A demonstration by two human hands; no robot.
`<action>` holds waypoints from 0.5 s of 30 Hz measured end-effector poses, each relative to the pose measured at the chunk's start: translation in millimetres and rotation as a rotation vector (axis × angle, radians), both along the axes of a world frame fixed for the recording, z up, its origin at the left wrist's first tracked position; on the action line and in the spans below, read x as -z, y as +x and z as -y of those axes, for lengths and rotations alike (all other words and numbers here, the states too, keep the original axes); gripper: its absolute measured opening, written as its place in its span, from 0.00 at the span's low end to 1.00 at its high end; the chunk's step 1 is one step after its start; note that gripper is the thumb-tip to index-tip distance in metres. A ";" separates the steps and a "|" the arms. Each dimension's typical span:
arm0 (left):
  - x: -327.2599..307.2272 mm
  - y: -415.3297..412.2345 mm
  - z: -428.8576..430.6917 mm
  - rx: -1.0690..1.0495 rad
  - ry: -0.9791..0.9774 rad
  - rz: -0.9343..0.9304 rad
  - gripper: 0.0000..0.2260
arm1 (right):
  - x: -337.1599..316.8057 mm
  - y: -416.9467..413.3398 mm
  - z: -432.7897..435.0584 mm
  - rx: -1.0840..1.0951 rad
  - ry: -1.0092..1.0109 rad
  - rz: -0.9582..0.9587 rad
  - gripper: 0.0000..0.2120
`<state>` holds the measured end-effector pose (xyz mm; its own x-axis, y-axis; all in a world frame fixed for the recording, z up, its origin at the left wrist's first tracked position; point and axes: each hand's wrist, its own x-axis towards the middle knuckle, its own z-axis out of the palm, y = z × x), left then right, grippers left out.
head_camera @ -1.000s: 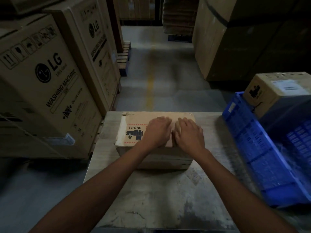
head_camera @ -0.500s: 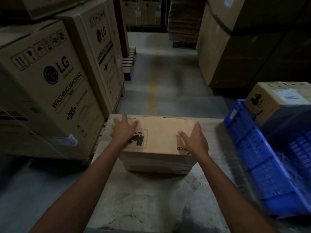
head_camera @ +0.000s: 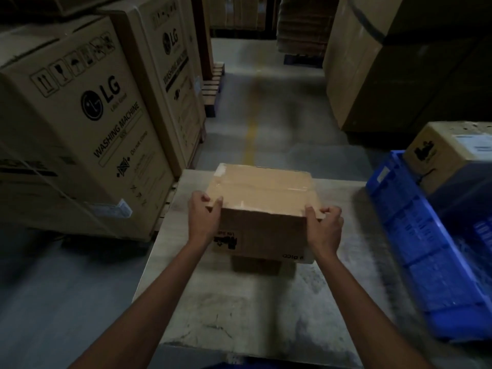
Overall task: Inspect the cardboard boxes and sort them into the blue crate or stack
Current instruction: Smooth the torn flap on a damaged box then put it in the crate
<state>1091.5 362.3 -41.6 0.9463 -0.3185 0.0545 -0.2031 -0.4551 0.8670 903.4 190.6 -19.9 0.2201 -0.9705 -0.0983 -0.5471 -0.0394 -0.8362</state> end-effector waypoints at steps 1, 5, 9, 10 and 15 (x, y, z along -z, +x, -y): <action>13.6 -8.4 -8.8 0.024 0.012 -0.003 0.10 | 13.2 -3.9 -5.4 0.003 0.010 -0.017 0.18; 58.6 -49.2 -48.4 0.156 0.006 0.069 0.08 | 53.9 -22.7 -27.4 0.038 0.064 -0.059 0.18; 64.8 -52.6 -57.7 0.231 0.117 0.242 0.10 | 55.8 -22.6 -35.8 -0.018 -0.022 -0.170 0.17; 61.6 -50.4 -55.5 0.252 0.162 0.331 0.11 | 53.7 -17.2 -38.7 -0.063 -0.141 -0.244 0.17; 42.3 -47.5 -32.4 0.408 0.332 0.550 0.18 | 36.4 28.9 -75.8 -0.587 -0.369 -0.213 0.23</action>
